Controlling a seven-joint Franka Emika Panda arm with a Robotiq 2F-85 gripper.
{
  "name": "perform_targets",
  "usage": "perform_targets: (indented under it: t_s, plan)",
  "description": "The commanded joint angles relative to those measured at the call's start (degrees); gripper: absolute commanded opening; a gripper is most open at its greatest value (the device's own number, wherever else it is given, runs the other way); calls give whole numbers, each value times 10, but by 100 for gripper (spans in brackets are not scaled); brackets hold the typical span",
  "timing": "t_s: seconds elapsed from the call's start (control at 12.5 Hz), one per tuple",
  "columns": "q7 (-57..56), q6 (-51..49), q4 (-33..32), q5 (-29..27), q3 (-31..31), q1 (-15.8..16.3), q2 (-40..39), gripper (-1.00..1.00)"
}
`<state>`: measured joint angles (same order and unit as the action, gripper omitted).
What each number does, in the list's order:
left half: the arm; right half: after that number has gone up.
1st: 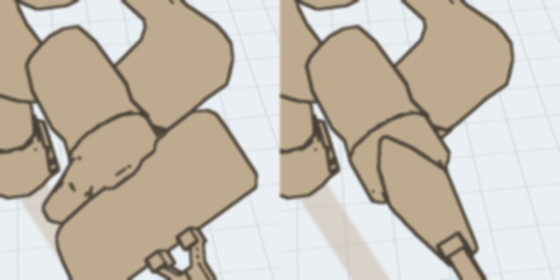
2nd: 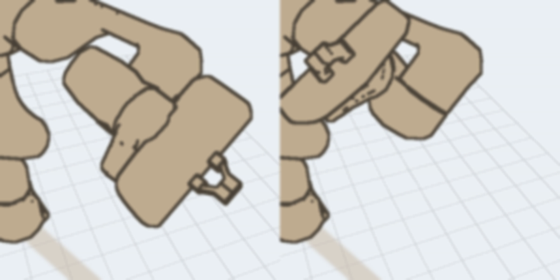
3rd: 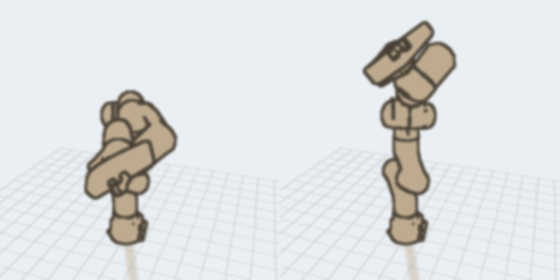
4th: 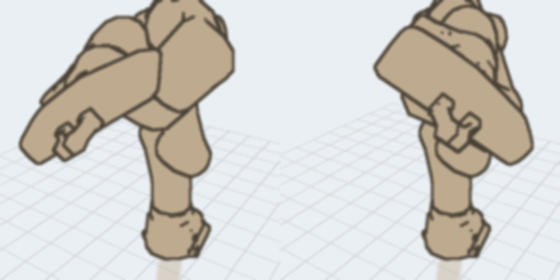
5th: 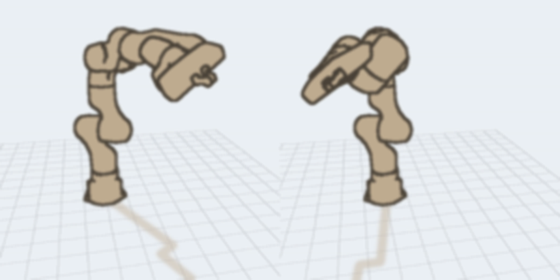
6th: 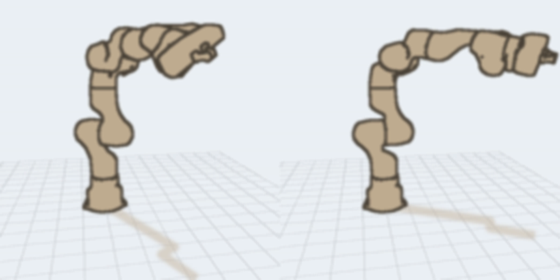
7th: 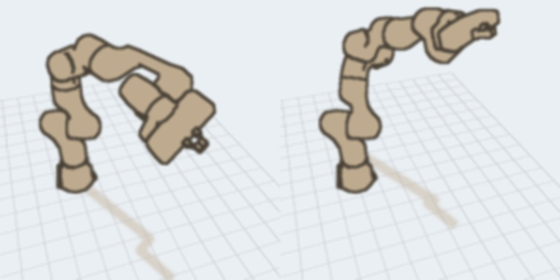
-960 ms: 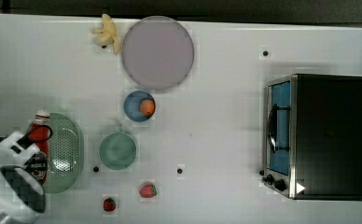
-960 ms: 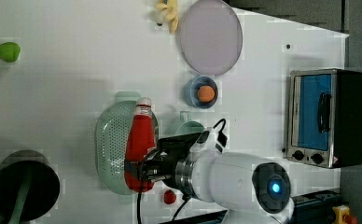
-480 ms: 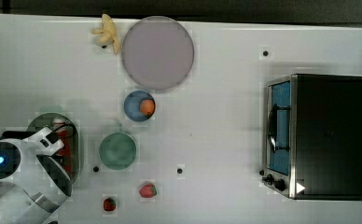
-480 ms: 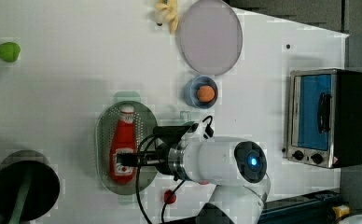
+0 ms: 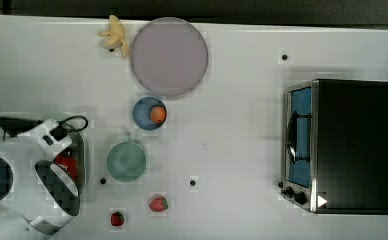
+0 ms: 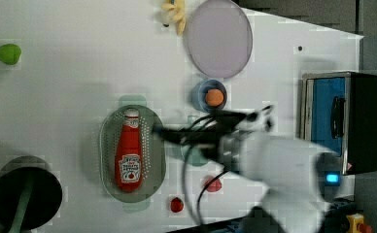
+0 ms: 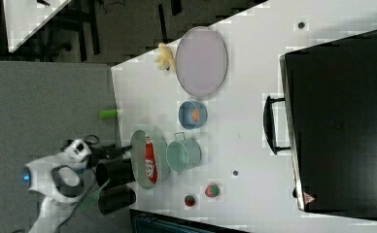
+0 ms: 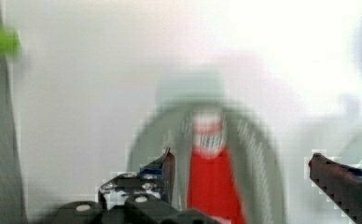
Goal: Pick Ketchup from the table and place it in strainer.
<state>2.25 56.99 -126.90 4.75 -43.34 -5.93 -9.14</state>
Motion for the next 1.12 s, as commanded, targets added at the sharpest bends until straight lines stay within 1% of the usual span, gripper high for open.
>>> perform_targets:
  t_s: [0.08,0.16,0.32,0.56,0.72,0.88,1.12]
  plan:
    - [30,-68,48,-16,52,-76,72,100]
    - [30,-112,61,-16,76,-89,91,100]
    - [16,-207,100,-16,130,-105,118,100]
    - [-22,-350,163,-22,209,-108,138,100]
    - [-39,-409,202,-28,251,-108,139,100]
    - [-55,-441,227,-43,281,-108,140,100]
    - [-37,-491,242,-45,302,-108,140,100]
